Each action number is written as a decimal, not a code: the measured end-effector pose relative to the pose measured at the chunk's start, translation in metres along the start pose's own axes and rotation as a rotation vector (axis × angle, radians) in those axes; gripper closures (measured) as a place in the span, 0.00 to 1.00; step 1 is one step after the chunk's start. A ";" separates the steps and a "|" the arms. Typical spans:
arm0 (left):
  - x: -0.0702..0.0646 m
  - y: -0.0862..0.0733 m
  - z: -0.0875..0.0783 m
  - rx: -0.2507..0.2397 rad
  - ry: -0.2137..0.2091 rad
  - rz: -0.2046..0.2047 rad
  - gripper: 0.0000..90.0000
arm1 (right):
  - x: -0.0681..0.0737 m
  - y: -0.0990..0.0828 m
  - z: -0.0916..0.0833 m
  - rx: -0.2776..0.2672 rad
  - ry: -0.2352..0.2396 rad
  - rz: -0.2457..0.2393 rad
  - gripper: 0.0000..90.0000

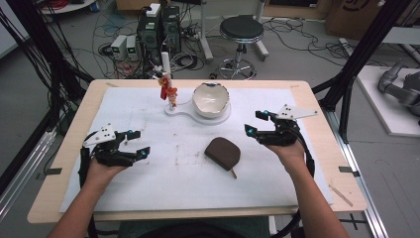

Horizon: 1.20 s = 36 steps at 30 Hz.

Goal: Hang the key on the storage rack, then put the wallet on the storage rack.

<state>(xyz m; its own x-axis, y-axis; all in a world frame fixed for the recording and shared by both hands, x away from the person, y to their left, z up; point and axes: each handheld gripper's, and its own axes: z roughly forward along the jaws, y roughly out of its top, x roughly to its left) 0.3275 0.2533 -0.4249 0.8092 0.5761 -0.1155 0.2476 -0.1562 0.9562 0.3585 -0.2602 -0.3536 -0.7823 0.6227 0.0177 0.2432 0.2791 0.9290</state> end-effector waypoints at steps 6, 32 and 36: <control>0.002 0.000 0.001 -0.001 0.001 0.000 0.23 | -0.002 -0.015 -0.002 0.033 -0.005 0.024 0.30; -0.001 0.007 0.006 0.007 -0.018 0.029 0.22 | 0.003 -0.058 -0.019 0.094 -0.058 0.110 0.22; 0.003 0.005 0.007 0.007 -0.028 0.014 0.22 | 0.008 -0.058 -0.020 0.093 -0.056 0.101 0.22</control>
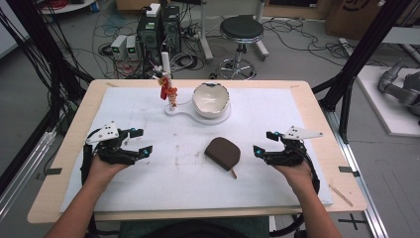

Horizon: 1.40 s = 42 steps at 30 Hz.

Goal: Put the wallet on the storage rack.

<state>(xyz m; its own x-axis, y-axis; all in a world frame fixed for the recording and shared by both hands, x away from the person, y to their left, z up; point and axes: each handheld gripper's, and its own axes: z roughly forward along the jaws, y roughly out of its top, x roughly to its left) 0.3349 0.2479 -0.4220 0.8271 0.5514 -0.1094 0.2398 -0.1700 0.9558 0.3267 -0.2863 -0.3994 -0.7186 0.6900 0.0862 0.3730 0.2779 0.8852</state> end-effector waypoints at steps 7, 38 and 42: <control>-0.002 0.001 0.000 -0.002 0.004 0.011 0.22 | 0.010 -0.007 0.002 0.011 0.011 -0.015 0.22; -0.006 0.002 0.003 0.013 -0.006 0.023 0.22 | 0.062 -0.032 0.055 0.363 0.131 -0.177 0.37; -0.005 0.001 0.003 0.013 -0.007 0.023 0.22 | 0.065 -0.032 0.058 0.380 0.134 -0.190 0.45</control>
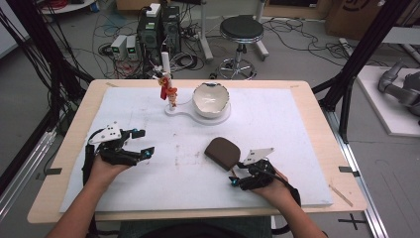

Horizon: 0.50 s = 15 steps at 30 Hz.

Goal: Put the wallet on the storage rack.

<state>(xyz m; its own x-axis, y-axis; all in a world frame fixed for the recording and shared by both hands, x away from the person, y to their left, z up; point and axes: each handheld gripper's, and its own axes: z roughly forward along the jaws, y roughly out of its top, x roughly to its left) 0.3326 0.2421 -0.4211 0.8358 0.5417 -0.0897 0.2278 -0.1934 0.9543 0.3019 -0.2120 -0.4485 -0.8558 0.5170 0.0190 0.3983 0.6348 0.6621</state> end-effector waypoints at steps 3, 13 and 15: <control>0.000 0.000 0.000 0.000 0.003 0.000 0.22 | 0.001 0.001 0.001 0.005 -0.033 0.008 0.55; -0.001 0.000 -0.001 -0.002 0.006 -0.001 0.22 | 0.003 0.003 -0.001 0.013 -0.059 -0.019 0.76; -0.001 0.000 -0.001 -0.002 0.004 -0.004 0.22 | 0.004 0.004 -0.001 0.014 -0.059 -0.031 0.79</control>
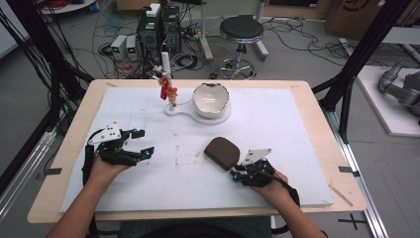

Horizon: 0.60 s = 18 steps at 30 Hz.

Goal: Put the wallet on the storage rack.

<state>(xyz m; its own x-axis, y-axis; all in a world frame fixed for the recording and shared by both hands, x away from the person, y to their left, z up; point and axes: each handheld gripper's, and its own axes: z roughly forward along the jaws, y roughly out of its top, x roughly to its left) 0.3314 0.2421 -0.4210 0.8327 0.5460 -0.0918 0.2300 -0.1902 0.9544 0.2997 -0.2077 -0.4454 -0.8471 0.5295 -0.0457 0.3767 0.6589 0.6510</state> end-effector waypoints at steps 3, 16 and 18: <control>0.000 0.000 0.000 0.001 -0.001 0.003 0.22 | 0.001 0.001 0.000 0.004 0.005 -0.014 0.85; 0.000 0.000 0.000 0.004 -0.002 0.004 0.22 | 0.000 0.001 0.001 0.002 0.010 -0.024 0.99; 0.000 0.000 0.000 0.004 -0.002 0.005 0.22 | -0.002 0.001 0.001 -0.001 0.021 -0.018 1.00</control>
<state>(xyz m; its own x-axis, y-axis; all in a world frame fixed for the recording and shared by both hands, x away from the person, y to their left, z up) 0.3312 0.2420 -0.4214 0.8347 0.5437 -0.0874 0.2279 -0.1965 0.9537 0.3024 -0.2080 -0.4455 -0.8614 0.5063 -0.0411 0.3614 0.6677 0.6508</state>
